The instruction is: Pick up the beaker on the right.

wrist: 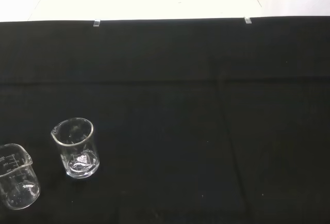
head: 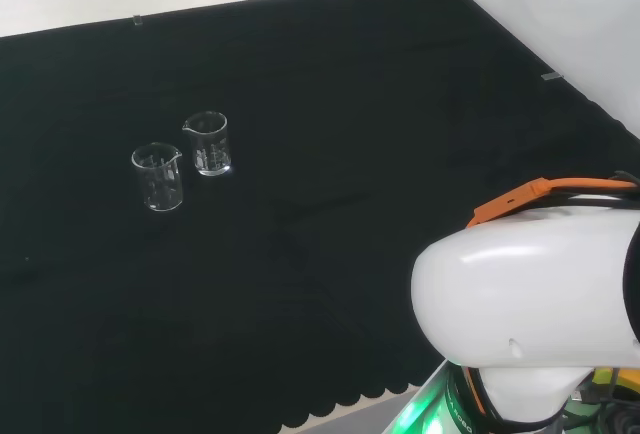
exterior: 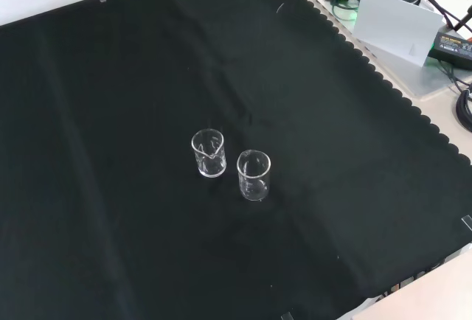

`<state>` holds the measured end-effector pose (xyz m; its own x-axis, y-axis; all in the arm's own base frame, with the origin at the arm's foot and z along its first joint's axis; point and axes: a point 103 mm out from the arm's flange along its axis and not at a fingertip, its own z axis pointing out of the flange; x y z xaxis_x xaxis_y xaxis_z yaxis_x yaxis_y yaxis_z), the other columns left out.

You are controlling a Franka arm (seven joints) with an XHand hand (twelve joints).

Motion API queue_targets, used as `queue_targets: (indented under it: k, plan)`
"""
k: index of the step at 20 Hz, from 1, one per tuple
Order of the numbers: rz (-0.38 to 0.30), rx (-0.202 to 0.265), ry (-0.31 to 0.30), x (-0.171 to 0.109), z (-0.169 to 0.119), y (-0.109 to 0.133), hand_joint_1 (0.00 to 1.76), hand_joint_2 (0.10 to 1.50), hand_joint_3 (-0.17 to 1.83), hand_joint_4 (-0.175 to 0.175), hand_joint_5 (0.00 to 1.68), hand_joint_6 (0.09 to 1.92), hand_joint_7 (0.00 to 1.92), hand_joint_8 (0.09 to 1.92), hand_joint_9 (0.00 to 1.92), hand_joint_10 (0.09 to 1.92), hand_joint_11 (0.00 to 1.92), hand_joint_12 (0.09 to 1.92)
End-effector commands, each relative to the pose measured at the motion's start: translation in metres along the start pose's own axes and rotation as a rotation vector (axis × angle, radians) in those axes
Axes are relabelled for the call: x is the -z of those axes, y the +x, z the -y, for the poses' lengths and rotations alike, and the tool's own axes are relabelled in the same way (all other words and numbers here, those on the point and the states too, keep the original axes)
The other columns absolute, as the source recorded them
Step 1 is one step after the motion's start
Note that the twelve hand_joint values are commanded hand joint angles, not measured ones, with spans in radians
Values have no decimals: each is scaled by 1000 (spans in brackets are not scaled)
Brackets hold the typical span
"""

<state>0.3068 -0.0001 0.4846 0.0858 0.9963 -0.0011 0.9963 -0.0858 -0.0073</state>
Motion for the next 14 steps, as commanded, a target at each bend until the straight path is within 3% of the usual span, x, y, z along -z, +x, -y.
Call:
queue_targets:
  k: [1,14]
  plan:
    - [36,-19,-1,4,12,-2,27,1471,87,-36,271,87,46,472,89,609,0,821]
    - [22,-31,6,-9,2,-12,58,1429,61,-35,206,87,40,447,75,603,0,772]
